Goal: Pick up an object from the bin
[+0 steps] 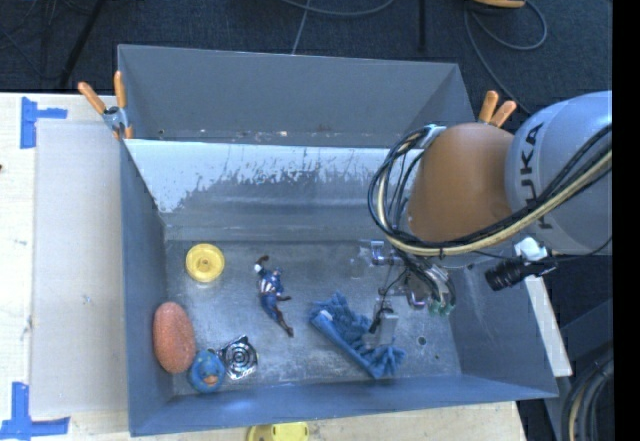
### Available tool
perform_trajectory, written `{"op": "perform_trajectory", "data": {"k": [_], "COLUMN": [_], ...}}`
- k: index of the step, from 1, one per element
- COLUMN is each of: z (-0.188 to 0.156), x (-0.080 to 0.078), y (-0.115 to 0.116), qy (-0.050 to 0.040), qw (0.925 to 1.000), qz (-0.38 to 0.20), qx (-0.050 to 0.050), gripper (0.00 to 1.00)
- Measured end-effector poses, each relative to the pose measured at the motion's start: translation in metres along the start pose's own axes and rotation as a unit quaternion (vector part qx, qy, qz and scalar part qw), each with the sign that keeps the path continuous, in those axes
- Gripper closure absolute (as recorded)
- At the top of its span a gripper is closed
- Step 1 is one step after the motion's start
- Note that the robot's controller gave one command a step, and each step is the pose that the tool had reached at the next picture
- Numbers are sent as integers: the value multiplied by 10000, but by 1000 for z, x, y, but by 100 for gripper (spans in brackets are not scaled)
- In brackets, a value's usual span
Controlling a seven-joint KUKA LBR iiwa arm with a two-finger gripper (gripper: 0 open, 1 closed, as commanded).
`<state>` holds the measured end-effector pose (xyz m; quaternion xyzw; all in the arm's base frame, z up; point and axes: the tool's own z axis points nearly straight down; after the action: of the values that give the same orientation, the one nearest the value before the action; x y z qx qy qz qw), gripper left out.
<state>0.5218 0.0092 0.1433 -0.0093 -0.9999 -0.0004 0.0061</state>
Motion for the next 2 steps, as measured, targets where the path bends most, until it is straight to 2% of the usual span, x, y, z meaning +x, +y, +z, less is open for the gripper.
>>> {"op": "perform_trajectory", "data": {"k": [1,2], "z": [-14,28], "x": [2,25], "y": [-2,1], "qy": [-60,-36], "qw": [9938,9959], "qz": [1110,906], "qx": [-5,1], "gripper": [0,0]}}
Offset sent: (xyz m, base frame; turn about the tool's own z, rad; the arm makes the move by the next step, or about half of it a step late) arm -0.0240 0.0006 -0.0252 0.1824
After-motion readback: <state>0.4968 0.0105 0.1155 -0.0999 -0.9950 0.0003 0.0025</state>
